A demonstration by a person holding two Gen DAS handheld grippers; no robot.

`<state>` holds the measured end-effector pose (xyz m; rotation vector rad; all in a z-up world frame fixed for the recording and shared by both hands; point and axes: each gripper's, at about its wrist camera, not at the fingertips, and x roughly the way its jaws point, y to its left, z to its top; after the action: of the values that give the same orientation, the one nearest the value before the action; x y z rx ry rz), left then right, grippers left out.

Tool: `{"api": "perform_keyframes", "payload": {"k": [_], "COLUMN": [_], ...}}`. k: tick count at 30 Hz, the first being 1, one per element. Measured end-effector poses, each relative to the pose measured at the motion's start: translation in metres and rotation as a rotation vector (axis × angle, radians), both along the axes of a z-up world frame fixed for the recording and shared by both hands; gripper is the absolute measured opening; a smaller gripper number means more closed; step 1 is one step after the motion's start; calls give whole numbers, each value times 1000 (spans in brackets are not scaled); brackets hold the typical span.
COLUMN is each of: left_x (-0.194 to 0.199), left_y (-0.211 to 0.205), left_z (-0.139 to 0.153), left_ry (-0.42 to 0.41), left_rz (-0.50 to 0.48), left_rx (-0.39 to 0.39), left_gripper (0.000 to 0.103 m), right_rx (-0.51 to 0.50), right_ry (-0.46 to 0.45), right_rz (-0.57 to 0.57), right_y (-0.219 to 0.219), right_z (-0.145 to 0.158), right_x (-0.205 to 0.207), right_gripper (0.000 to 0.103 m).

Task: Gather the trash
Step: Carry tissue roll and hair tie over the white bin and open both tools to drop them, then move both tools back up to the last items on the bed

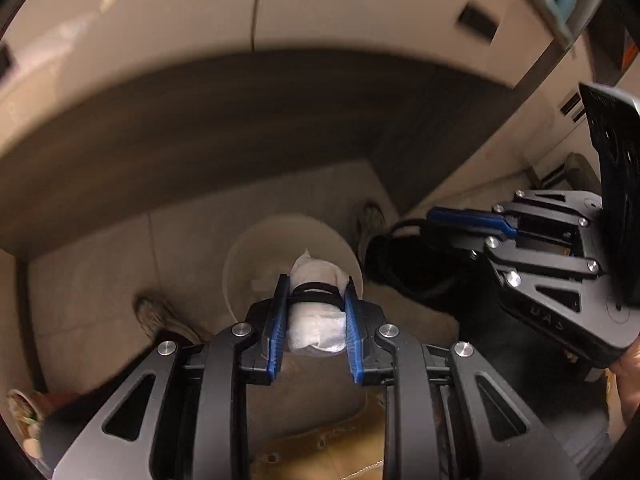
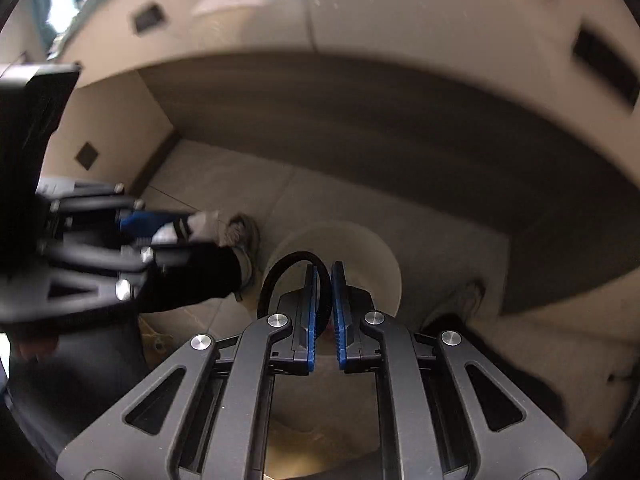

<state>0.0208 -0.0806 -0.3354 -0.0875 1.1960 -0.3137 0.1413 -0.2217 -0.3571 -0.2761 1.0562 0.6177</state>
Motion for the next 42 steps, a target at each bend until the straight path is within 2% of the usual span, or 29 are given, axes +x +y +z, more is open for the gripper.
{"api": "perform_keyframes", "payload": {"k": [6,12,16,20,25,27,29,31,35,42], "left_x": [15,27,34,39,40,39,39,39,36,20], "left_y": [-12,-25,-30,-28,-20,-20,-18,-13,7,38], "left_z": [-67,-119,-141,-144,-145,-143,-139,-135,-115,-80], "left_ry": [92,177,206,200,195,187,182,173,133,55], "left_rz": [-20,-93,-99,-95,-70,-66,-53,-26,53,145], "left_rx": [-54,-63,-1,2,1,-2,-4,-5,-22,-38], "left_gripper": [23,25,26,27,51,54,61,77,92,95], "right_rx": [-64,-123,-146,-140,-125,-128,-131,-128,-115,-130], "right_ry": [89,118,151,181,184,185,184,184,183,180], "right_rz": [-60,-53,-57,-52,-31,-23,-23,-25,-23,21], "right_y": [-2,2,1,-3,-1,1,2,3,2,18], "right_z": [-55,-86,-106,-114,-118,-119,-119,-118,-115,-117], "right_x": [18,29,41,47,44,42,41,40,38,34], "right_gripper": [8,8,8,8,8,8,8,8,8,8]}}
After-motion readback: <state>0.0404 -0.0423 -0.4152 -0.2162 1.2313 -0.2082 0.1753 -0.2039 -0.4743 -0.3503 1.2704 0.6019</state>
